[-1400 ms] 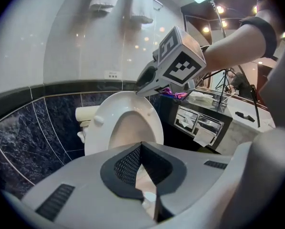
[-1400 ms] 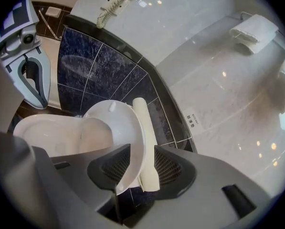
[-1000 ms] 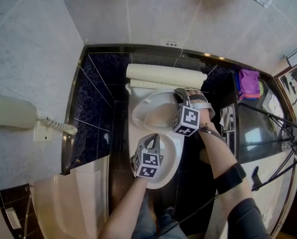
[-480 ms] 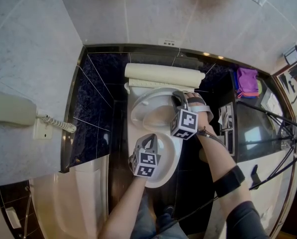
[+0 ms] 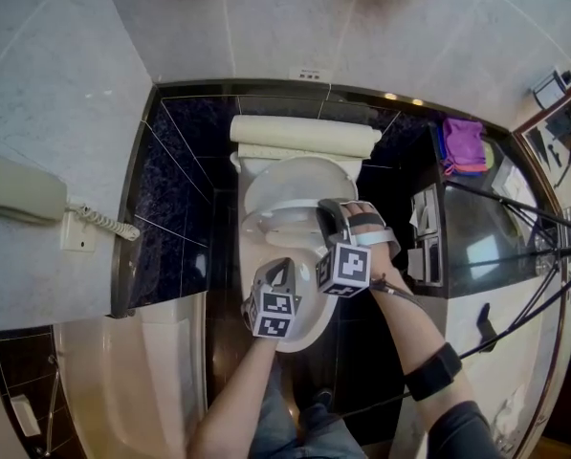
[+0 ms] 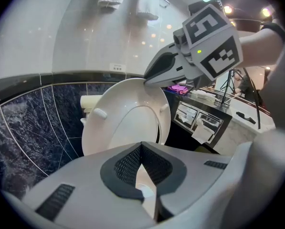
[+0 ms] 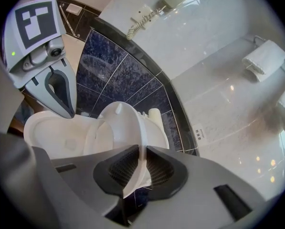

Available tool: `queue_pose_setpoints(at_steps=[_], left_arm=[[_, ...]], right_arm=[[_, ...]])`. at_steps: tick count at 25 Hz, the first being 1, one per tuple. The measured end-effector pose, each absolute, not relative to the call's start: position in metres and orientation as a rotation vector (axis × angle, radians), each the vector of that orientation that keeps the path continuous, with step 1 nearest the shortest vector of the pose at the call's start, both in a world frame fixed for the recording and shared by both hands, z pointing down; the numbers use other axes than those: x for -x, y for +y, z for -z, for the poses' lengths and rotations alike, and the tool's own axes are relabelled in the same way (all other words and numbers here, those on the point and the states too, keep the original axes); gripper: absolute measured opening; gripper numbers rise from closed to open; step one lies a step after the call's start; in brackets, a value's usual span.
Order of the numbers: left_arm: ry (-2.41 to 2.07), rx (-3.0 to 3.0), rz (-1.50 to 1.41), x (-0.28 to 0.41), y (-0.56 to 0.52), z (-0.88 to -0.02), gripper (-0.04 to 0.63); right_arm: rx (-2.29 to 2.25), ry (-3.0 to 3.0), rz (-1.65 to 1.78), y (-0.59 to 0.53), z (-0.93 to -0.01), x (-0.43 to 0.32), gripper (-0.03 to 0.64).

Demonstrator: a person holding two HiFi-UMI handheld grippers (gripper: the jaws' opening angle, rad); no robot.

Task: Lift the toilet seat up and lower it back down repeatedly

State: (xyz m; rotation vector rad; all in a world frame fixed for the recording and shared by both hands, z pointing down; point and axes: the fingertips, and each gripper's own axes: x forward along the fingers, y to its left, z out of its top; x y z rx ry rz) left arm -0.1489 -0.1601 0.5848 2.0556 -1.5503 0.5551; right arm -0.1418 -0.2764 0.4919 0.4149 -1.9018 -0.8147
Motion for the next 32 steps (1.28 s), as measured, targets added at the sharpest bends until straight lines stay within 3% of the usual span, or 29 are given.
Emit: queue_pose_setpoints(at_steps=[18, 32], left_arm=[[-1.615, -2.018, -0.579, 0.130, -0.082, -0.583, -0.008], [-1.578, -1.939, -0.590, 0.111, -0.012, -0.629, -0.008]], right_arm=[[-0.343, -1.972, 0.828, -0.088, -0.532, 0.098, 0.081], [-0.247, -2.004, 0.745, 0.002, -0.582, 0.071, 0.091]])
